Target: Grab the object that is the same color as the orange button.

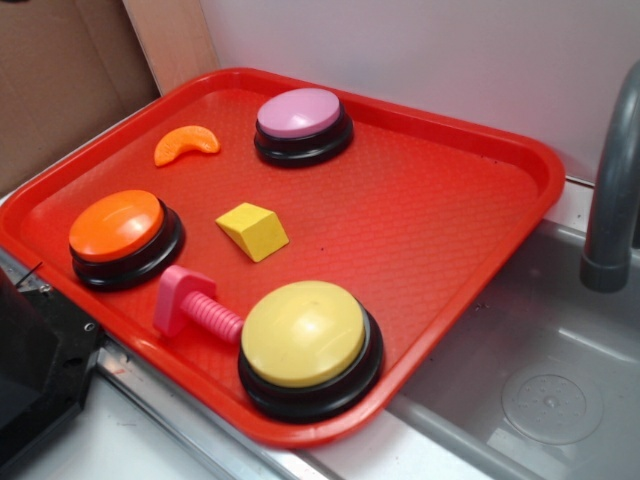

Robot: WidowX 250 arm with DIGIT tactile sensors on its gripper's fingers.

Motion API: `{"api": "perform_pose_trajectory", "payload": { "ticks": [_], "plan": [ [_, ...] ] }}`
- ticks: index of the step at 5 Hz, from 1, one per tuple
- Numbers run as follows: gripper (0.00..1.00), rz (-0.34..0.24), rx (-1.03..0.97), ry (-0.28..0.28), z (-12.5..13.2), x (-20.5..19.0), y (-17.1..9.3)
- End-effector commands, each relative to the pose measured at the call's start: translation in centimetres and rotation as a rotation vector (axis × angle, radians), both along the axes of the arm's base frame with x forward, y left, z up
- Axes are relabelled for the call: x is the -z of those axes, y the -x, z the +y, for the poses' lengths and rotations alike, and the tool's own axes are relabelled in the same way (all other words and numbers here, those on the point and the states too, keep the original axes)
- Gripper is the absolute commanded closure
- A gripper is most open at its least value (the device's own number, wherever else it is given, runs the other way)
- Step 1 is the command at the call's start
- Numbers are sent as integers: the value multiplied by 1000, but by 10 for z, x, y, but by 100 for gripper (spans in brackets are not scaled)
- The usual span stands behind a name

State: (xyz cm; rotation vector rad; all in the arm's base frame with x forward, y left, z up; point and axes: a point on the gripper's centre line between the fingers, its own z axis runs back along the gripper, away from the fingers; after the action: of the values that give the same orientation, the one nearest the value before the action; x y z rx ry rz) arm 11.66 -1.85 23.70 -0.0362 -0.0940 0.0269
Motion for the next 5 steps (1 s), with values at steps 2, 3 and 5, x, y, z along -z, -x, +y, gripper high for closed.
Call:
{"api": "perform_pose_trajectory", "payload": {
  "ticks": [2, 3, 5],
  "plan": [
    [0, -63, 24, -47, 16, 21, -28],
    [0, -76, 101, -27, 32, 44, -54],
    [0, -171, 334, -103, 90, 113, -127]
  ]
}}
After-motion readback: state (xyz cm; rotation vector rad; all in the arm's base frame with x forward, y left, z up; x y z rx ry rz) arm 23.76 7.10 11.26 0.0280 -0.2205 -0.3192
